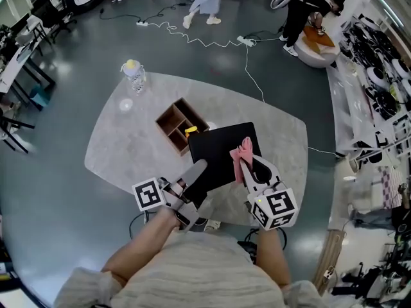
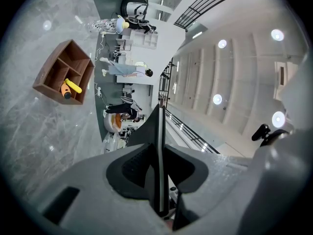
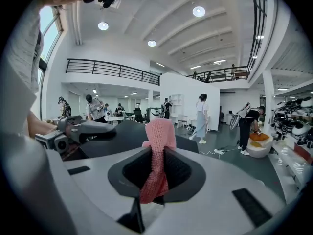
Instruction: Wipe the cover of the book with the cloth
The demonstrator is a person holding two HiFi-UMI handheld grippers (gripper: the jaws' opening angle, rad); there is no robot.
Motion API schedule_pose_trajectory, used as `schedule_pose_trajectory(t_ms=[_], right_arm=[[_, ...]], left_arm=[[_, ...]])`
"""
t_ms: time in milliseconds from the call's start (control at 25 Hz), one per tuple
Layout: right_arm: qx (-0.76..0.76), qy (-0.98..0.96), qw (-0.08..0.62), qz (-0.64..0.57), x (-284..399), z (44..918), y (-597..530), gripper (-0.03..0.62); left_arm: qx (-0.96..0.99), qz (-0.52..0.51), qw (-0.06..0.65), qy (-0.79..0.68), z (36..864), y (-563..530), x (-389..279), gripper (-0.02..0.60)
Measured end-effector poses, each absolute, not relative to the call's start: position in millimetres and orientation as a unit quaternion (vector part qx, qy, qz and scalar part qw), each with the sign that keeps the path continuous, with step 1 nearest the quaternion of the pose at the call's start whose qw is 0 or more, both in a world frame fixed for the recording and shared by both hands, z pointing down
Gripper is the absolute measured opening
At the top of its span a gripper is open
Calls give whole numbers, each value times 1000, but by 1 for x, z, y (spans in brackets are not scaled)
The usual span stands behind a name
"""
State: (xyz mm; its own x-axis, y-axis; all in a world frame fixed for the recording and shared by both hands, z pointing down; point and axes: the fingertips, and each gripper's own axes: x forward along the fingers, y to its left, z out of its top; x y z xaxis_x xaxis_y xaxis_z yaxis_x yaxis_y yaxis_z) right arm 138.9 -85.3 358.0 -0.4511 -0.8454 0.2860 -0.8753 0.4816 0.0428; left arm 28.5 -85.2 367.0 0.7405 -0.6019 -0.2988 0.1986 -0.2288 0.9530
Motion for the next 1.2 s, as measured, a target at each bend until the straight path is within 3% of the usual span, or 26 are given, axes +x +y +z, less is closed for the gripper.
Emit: schedule_pose_trajectory(t_ms=[720,840,1040,1200], right_arm=[[600,-775,189,59,230,372,-105,57],[588,-791,166,29,210,341,-104,57],[489,-869,70,41,130,305,-92,57],[424,-902,59,56,80,314,-83,57]], left_arm=[[724,-300,599,-161,376,-81,25,83],[726,-295,598,-170,379,-79,24,83],[726,-289,601,-169,383,-72,29,83],[730,-279,602,-164,384,-65,38,83]])
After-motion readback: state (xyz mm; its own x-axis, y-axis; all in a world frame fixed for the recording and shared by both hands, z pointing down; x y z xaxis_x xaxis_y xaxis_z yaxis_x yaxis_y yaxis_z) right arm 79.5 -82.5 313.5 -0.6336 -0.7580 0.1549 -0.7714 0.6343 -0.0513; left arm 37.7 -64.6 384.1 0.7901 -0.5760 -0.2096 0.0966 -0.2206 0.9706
